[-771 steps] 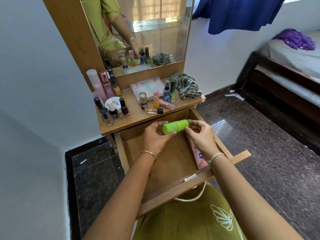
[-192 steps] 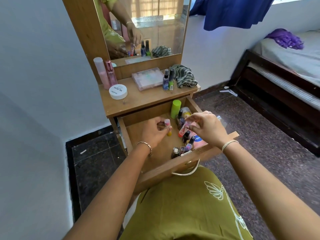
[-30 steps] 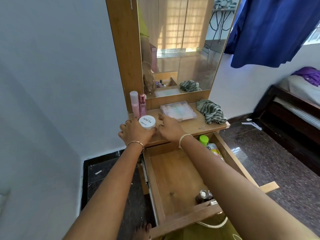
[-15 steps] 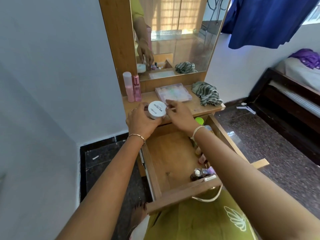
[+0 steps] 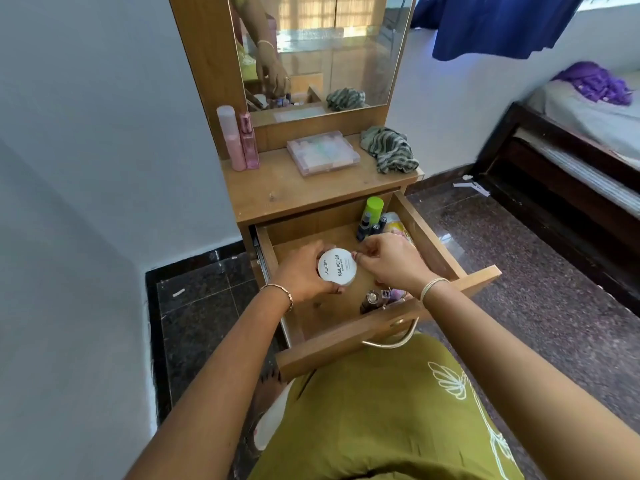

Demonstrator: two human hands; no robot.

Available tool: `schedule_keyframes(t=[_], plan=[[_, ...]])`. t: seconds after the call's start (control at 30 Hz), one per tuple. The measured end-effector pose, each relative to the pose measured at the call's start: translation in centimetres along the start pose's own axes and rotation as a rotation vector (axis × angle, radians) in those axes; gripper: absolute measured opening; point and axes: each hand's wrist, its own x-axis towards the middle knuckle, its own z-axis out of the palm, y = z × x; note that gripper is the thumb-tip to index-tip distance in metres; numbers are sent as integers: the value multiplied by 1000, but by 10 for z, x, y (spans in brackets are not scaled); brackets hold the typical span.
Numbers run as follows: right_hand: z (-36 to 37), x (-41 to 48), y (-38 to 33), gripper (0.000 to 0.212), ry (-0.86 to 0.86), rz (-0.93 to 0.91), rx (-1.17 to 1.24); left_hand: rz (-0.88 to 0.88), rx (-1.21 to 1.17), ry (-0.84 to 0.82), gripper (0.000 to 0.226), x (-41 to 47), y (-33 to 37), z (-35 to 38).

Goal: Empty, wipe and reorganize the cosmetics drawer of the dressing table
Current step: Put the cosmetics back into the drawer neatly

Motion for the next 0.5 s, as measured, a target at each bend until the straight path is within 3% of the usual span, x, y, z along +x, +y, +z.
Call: schedule_keyframes(t=[0.17,0.37,0.5], plan=[[20,-15,8,27,-43,-79,-311,12,237,-102,78,-7,-9,17],[35,-17,16,34,-75,-94,-391,20,436,-177,72,-2,-14,30],[38,-18,19,32,-46,-89,-319,49,503,-192,65,0,-14,34]])
